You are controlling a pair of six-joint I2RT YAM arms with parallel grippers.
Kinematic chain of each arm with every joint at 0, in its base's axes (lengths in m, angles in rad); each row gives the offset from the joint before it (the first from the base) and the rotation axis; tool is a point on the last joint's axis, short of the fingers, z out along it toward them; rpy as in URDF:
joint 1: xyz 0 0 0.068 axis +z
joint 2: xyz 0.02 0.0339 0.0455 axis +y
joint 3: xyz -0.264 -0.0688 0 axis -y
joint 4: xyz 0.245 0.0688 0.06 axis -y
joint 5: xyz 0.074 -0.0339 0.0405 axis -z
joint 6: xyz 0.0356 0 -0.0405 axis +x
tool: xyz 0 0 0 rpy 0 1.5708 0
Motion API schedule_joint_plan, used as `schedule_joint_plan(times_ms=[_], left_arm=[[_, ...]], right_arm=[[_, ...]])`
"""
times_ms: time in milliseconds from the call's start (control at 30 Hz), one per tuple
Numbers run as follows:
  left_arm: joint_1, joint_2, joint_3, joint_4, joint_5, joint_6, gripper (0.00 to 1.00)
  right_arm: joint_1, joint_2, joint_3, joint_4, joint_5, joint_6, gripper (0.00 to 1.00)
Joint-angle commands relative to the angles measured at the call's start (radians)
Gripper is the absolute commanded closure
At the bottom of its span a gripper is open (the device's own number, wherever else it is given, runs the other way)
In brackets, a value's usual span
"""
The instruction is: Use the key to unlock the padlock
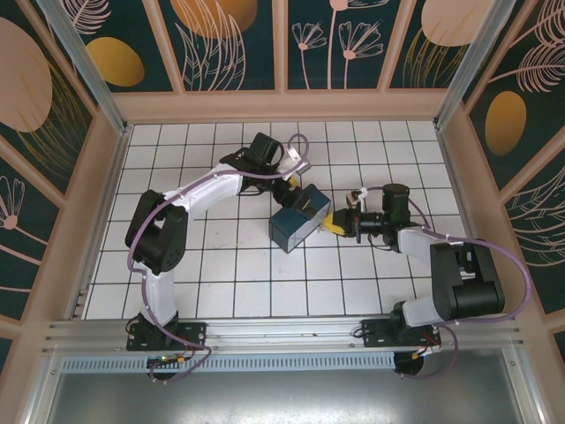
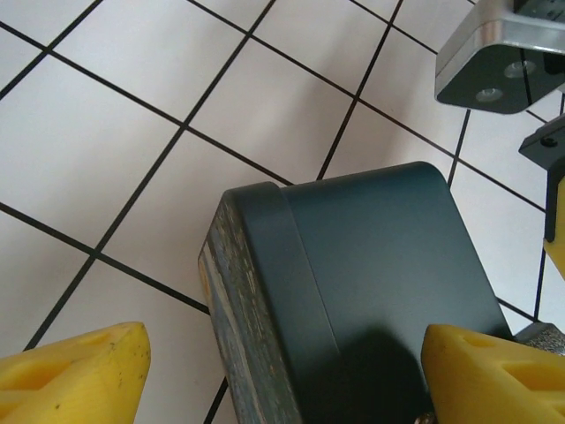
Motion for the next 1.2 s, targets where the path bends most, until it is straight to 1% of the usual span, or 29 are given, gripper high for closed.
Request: schedule_joint_plan(times_ms=[0, 233, 433, 633, 1067, 1167], left_arm=[[0.004, -0.02, -0.012, 0.024, 0.04, -0.007, 0.2], [0.004, -0.03, -0.029, 0.024, 0.043, -0.002, 0.2], [0.003, -0.041, -0.03, 0.027, 0.048, -0.003, 0.2], [0.003, -0.053, -0.029, 0.01, 0.052, 0.002, 0.2], [0.004, -0.078, -0.027, -0.001, 0.013, -0.051, 0.19], [0.003, -0.091, -0.041, -0.011, -0.011, -0.051, 0.19]], right_arm=[[-0.008, 0.012, 0.037, -0.02, -0.024, -0.036, 1.0], [-0.007, 0.025, 0.038, -0.021, -0.025, -0.042, 1.0], [-0.002, 0.023, 0.05, -0.056, -0.03, -0.072, 1.0], [0.031, 0.026, 0.062, -0.056, -0.033, -0.075, 1.0], [0.072, 0.012, 0.056, -0.062, -0.009, -0.077, 1.0], [0.083, 0.013, 0.057, -0.048, -0.006, -0.066, 1.0]])
